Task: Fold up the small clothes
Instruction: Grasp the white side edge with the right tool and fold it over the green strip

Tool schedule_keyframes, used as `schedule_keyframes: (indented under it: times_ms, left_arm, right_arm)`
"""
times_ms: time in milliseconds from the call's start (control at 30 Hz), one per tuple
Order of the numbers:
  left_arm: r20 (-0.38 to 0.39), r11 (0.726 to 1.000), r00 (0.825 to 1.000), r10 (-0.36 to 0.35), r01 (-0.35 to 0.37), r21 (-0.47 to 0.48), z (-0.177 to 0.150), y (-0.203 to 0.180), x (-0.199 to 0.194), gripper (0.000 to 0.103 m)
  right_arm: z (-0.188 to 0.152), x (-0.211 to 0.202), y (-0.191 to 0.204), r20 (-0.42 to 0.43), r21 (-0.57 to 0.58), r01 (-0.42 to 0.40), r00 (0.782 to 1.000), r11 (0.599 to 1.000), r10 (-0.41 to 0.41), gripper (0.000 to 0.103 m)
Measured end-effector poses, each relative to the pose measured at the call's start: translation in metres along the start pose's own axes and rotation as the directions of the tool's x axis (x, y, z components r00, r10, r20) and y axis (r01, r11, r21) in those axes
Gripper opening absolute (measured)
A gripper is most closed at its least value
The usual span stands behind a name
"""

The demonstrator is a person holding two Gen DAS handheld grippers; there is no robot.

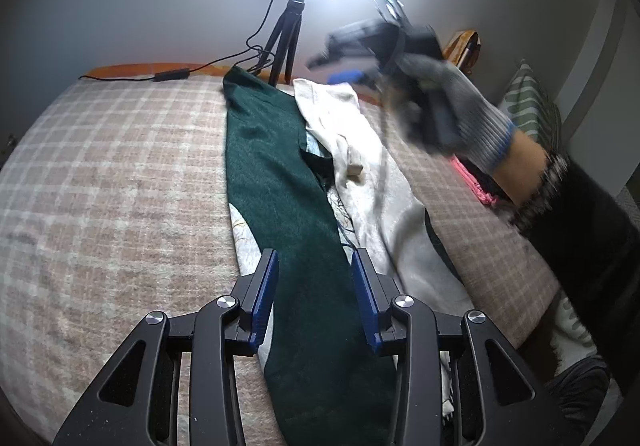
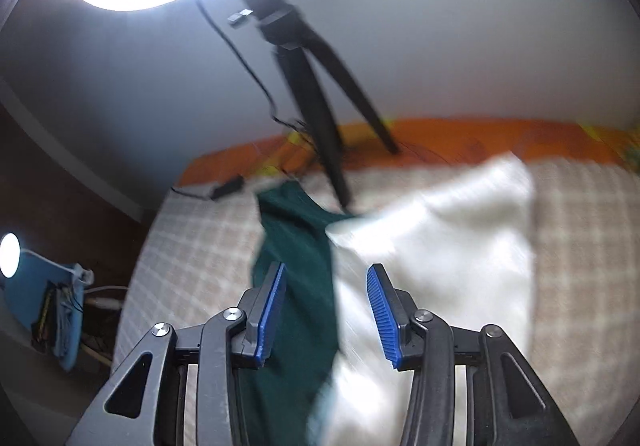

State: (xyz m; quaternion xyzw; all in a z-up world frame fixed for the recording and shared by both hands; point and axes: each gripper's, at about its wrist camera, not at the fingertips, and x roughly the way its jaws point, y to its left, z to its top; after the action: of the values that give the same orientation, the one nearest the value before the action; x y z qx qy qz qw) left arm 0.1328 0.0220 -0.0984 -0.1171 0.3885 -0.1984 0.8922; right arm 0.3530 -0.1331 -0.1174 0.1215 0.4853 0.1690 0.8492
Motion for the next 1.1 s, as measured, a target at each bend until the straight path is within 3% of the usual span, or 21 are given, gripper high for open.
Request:
schedule_keyframes:
  times_ms: [100, 300, 333, 367, 400, 500, 633, 700, 733, 767, 933, 1100]
  left_arm:
    - [0.006, 1.000, 1.000, -0.011, 0.011, 0.010, 0.000, -0.005, -0.003, 0.036]
    - [0.018, 0.999, 1.000, -0.016, 0.015, 0.037, -0.002, -0.014, -0.009, 0.036]
    - [0.021, 0.999, 1.000, -0.012, 0.011, 0.039, -0.002, -0.015, -0.010, 0.036]
    - [0.024, 0.999, 1.000, -0.009, 0.008, 0.041, -0.002, -0.015, -0.011, 0.036]
    - [0.028, 0.999, 1.000, -0.007, 0.005, 0.043, -0.002, -0.016, -0.011, 0.036]
    - [0.040, 0.999, 0.999, 0.000, -0.002, 0.047, -0.001, -0.016, -0.014, 0.036]
    - [0.046, 0.999, 0.999, 0.003, -0.005, 0.049, -0.001, -0.016, -0.015, 0.036]
    - [0.048, 0.999, 0.999, 0.006, -0.008, 0.050, -0.001, -0.016, -0.016, 0.036]
    - [0.051, 0.999, 0.999, 0.006, -0.008, 0.049, -0.001, -0.015, -0.017, 0.036]
    - [0.054, 0.999, 0.999, 0.008, -0.011, 0.051, -0.001, -0.015, -0.018, 0.036]
    - [0.069, 0.999, 0.997, 0.021, -0.023, 0.031, -0.001, -0.006, -0.025, 0.036]
    - [0.071, 1.000, 0.997, 0.019, -0.020, 0.023, -0.003, -0.003, -0.029, 0.036]
  right_arm:
    - [-0.037, -0.008, -0.021, -0.036, 0.039, 0.039, 0.999, 0.998, -0.037, 0.045]
    - [-0.087, 0.006, -0.030, -0.133, 0.073, 0.036, 0.991, 0.997, -0.026, 0.045]
    - [-0.089, 0.007, -0.030, -0.138, 0.071, 0.038, 0.990, 0.997, -0.028, 0.037]
    - [-0.093, 0.009, -0.028, -0.140, 0.059, 0.037, 0.990, 0.998, -0.028, 0.020]
    - [-0.093, 0.009, -0.022, -0.141, 0.037, 0.046, 0.989, 0.998, -0.041, 0.012]
    - [-0.084, 0.002, 0.001, -0.111, -0.041, 0.081, 0.990, 0.996, -0.085, 0.004]
    - [-0.070, -0.002, 0.042, -0.095, -0.144, 0.075, 0.992, 0.987, -0.089, 0.004]
    - [-0.067, 0.003, 0.066, -0.129, -0.201, -0.001, 0.991, 0.980, -0.026, 0.012]
    - [-0.066, 0.004, 0.075, -0.152, -0.213, -0.048, 0.988, 0.976, 0.015, 0.032]
    - [-0.066, 0.002, 0.082, -0.145, -0.216, -0.064, 0.989, 0.974, 0.033, 0.044]
    - [-0.071, -0.025, 0.079, -0.080, -0.198, -0.056, 0.996, 0.979, 0.041, 0.040]
    - [-0.089, -0.054, 0.032, -0.052, -0.108, 0.001, 0.999, 0.994, -0.006, 0.040]
